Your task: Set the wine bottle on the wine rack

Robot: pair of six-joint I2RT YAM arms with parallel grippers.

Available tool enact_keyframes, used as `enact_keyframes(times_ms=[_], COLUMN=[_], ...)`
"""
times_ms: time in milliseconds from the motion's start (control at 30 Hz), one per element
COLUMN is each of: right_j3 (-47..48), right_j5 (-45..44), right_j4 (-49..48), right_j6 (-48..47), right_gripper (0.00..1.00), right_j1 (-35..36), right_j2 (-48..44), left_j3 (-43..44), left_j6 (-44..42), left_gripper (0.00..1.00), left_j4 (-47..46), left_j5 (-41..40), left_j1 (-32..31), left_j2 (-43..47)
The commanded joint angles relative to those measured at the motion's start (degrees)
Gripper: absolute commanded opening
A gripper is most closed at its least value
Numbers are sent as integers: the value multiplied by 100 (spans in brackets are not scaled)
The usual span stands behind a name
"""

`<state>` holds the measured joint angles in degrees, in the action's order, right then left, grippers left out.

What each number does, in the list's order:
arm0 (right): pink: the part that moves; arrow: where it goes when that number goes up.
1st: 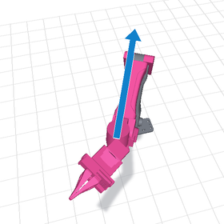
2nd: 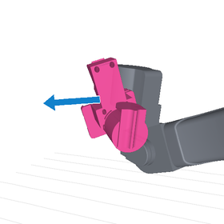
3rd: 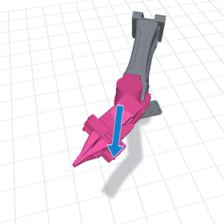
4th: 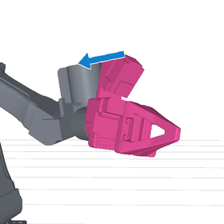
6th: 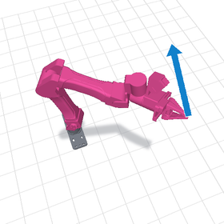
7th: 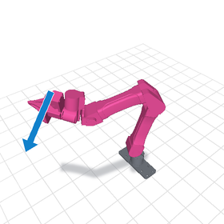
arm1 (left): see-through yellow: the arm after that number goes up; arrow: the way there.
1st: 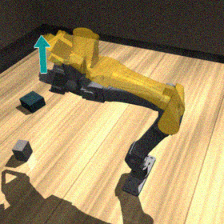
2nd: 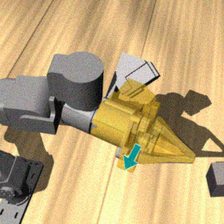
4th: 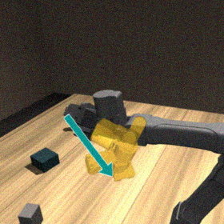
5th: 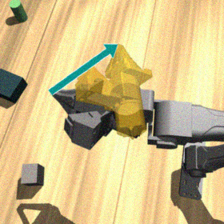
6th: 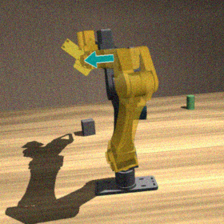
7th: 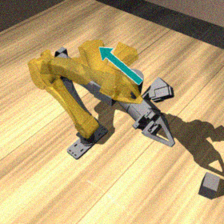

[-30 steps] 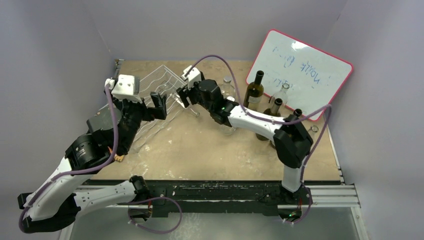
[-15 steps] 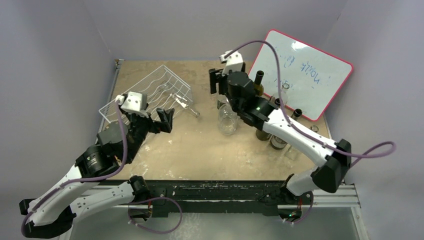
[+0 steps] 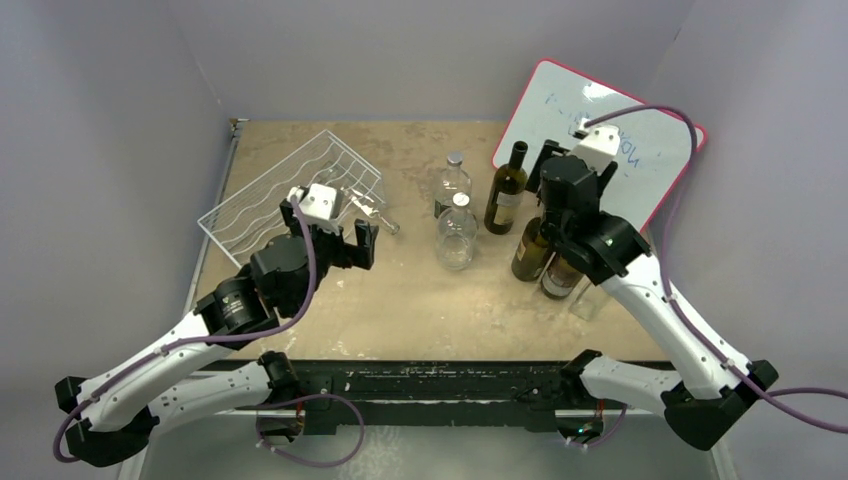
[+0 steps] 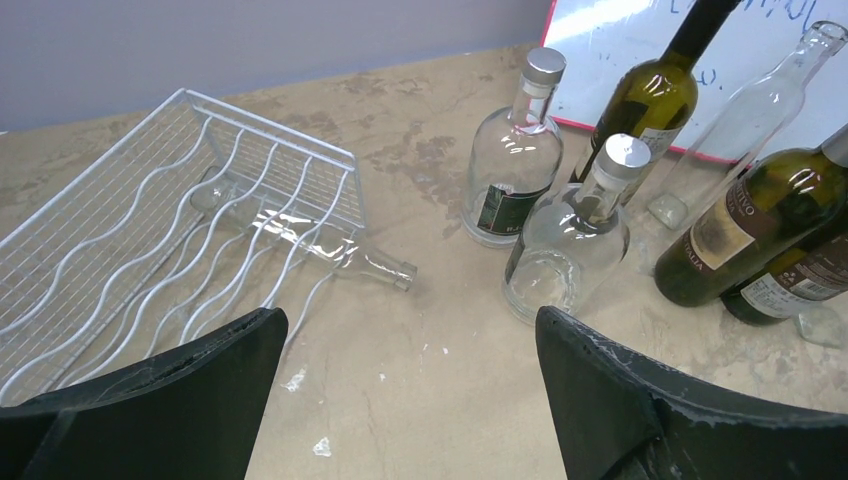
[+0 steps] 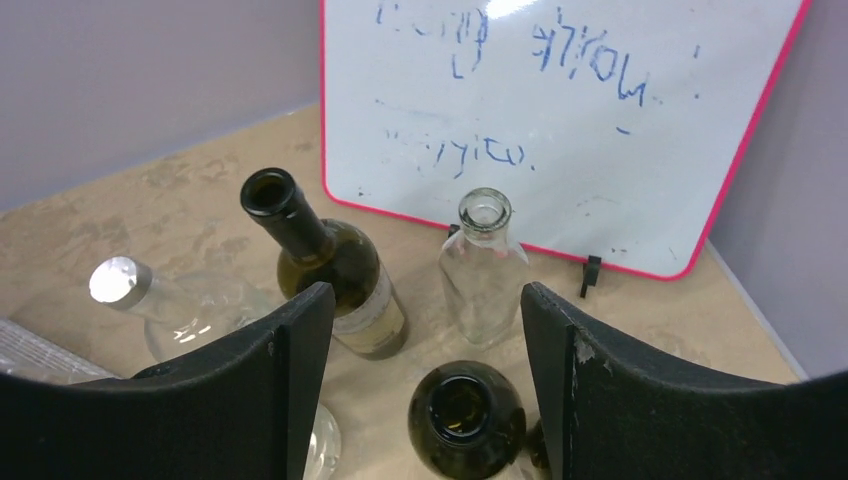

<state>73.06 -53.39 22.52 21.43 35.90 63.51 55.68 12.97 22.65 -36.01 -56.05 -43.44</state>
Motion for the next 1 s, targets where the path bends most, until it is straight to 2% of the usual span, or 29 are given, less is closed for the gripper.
enact_keyframes(times_ms=[0, 300, 433, 733, 967], right_j3=[-115, -959, -1149, -1027, -679], right_j5=[-269, 139, 232, 903, 2317], right_j4=[742, 370, 79, -235, -133], right_j6=[914, 992, 772, -402, -1175], right_gripper=[70, 60, 51, 14, 0], right_j1=[-73, -154, -177, -173, -177], right_j2=[-108, -356, -322, -439, -750], left_j3=[-21, -31, -11, -24, -37], left_j6=[135, 203, 240, 276, 418], left_gripper=[96, 96, 96, 96, 99], left_j4=[-520, -619, -652, -824, -962], left_j5=[36, 4, 32, -97, -207], left_j1=[-12, -11, -12, -9, -11], left_j2=[-33, -245, -347, -496, -737])
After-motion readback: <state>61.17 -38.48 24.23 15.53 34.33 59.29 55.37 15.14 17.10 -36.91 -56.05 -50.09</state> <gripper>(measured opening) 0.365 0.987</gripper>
